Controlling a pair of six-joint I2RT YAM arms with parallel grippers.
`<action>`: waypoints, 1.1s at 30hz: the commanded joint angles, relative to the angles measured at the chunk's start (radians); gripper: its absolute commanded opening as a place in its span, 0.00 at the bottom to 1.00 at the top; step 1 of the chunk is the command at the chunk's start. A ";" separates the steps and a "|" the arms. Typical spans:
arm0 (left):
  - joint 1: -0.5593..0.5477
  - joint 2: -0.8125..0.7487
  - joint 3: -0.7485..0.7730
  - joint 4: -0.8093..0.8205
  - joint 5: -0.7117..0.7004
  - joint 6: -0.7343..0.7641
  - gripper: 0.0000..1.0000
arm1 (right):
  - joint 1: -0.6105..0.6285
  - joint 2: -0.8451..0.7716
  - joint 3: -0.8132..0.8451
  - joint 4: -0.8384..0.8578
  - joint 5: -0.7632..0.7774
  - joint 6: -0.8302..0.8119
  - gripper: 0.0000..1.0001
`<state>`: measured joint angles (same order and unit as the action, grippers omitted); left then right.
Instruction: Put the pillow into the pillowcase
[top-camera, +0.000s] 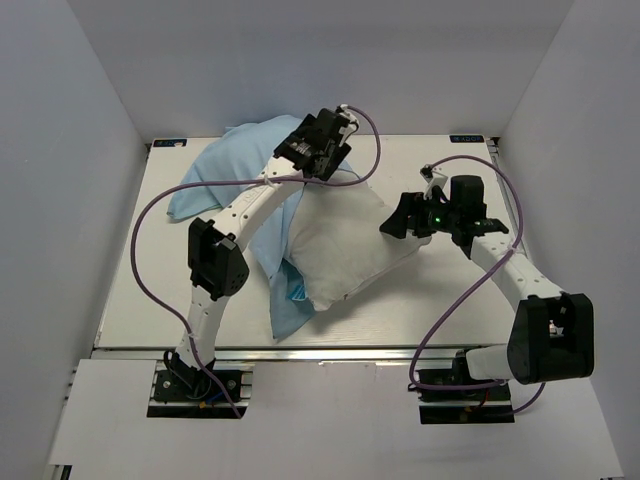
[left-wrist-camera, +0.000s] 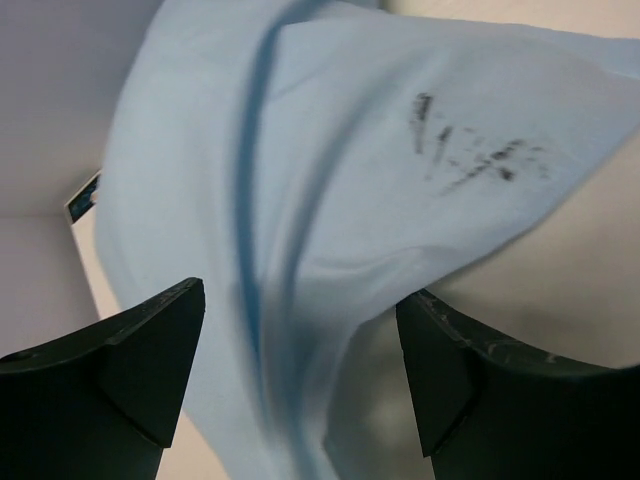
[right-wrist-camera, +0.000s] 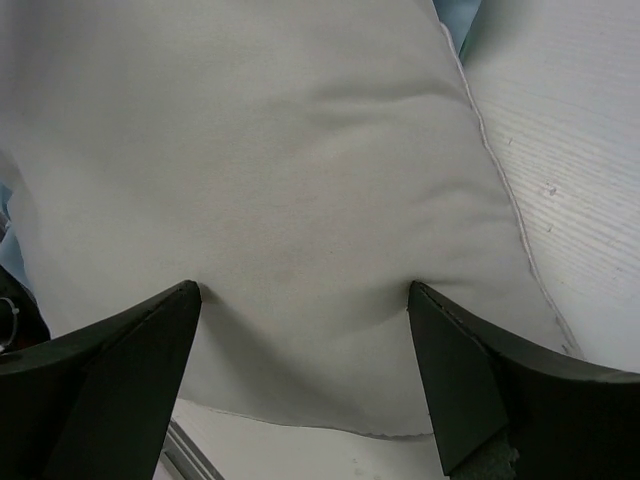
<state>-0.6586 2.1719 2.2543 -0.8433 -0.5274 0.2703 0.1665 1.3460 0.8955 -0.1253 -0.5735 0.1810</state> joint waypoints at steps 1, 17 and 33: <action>0.014 -0.023 0.007 0.059 -0.117 0.026 0.87 | 0.001 -0.008 0.069 0.016 -0.022 -0.057 0.89; 0.031 0.032 -0.001 0.104 0.093 0.017 0.07 | 0.001 0.148 0.183 0.091 -0.103 -0.081 0.89; -0.128 -0.282 -0.087 0.263 0.194 -0.089 0.00 | 0.220 0.291 0.322 0.117 -0.049 -0.094 0.00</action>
<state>-0.6987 2.0525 2.1777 -0.6540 -0.3744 0.2001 0.3420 1.6878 1.1679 -0.0757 -0.7330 0.0559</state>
